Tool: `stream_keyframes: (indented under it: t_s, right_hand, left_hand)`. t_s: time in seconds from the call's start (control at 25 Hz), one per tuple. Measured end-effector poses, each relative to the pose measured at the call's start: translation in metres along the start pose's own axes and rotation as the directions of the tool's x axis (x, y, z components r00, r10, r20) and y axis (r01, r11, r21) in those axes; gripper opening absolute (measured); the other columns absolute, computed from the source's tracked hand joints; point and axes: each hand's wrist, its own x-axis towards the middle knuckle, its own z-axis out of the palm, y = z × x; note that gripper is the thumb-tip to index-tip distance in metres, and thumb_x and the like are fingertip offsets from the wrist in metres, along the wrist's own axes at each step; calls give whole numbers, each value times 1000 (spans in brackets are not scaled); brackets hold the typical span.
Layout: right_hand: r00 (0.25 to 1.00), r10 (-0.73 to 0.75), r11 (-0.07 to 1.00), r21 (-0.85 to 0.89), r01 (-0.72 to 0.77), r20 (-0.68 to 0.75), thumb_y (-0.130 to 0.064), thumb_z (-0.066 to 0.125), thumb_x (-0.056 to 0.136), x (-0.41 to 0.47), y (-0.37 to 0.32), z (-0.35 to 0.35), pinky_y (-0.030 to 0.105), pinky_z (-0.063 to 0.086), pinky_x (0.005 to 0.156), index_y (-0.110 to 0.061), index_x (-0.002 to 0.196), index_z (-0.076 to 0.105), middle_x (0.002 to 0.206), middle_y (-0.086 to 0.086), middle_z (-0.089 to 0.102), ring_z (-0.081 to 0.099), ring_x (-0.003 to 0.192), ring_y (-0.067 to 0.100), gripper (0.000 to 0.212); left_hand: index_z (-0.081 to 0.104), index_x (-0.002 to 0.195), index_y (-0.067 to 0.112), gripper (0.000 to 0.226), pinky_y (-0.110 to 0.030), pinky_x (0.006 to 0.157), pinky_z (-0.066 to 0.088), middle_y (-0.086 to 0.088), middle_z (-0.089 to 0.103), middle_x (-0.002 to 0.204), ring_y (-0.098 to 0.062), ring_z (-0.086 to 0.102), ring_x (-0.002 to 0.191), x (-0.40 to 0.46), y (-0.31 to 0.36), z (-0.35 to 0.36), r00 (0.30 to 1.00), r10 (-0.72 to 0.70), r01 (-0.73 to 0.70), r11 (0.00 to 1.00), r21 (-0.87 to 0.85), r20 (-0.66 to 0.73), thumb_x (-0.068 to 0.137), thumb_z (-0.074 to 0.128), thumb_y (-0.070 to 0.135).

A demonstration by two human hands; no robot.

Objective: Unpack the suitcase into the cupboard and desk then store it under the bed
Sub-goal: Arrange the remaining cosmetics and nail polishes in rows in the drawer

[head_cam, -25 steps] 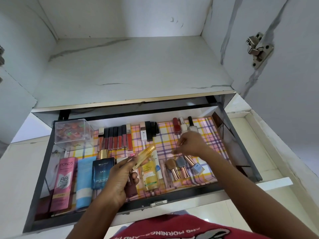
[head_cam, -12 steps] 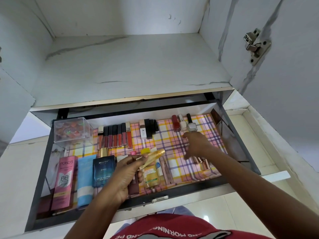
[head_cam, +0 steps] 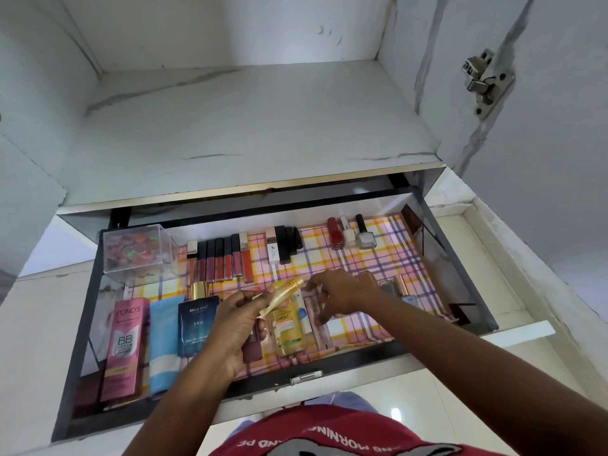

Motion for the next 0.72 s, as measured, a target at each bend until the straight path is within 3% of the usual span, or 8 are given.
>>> stream_keyframes:
  t_s: [0.12,0.2,0.28,0.36,0.44,0.52,0.56,0.72]
  right_hand:
    - [999,-30,999,10,30,-31,-21,84,67,11,3,8,30,50,78,-12,115,59,102,6,60,54,87,13,56]
    - [1000,16,997,80,-15,-10,-18,86,65,11,10,8,34,53,76,-11,99,58,84,3,61,58,72,13,44]
    - [997,74,983,165,-76,17,-13,84,65,6,14,-2,33,56,73,-14,87,55,80,3,63,61,67,12,36]
    - [993,109,944,317,-91,-40,-6,80,68,-3,12,-19,24,55,64,-14,86,56,84,3,61,61,69,12,31]
    - [958,137,907,421,-18,-253,-5,76,72,-12,6,-32,20,51,60,-11,85,58,82,0,59,59,70,11,23]
    - [868,135,948,318,27,-478,-9,76,72,-18,0,-32,17,44,58,-15,72,55,72,-4,57,55,66,8,22]
    - [848,117,972,234,9,-517,-11,77,70,-18,-2,-26,18,42,59,-18,66,52,70,-5,57,54,67,8,26]
    - [939,164,986,36,-161,-303,-17,78,72,-5,-2,10,19,38,55,-16,65,54,85,4,65,58,80,15,25]
  left_hand:
    - [64,94,2,22,-18,39,40,-14,65,74,-9,43,38,1,-4,-9,1000,-18,18,1000,-4,-5,80,71,17]
    - [64,93,4,22,-18,40,40,-24,67,94,-8,43,38,4,-6,-13,1000,-23,23,1000,-11,-4,79,72,18]
    - [64,92,5,21,-19,41,40,-26,67,101,-8,43,38,4,-6,-14,1000,-18,18,1000,-7,-6,80,72,19]
    - [64,97,2,24,-19,41,40,-21,71,87,-8,43,39,3,-6,-14,1000,-17,17,1000,-18,-7,81,71,18]
    - [63,101,1,24,-18,40,40,-6,68,61,-8,43,39,1,-5,-14,1000,-14,14,999,-32,-8,83,68,17]
    - [62,100,3,22,-18,41,40,1,66,53,-8,42,40,-2,-4,-13,1000,-6,6,999,-42,-2,83,68,17]
    - [62,100,3,22,-18,41,40,1,65,53,-8,42,40,-2,-3,-12,1000,-1,1,999,-43,0,83,68,17]
    - [62,100,3,24,-18,40,40,4,62,48,-8,42,38,-2,-3,-12,1000,-2,1,999,-41,-10,82,69,19]
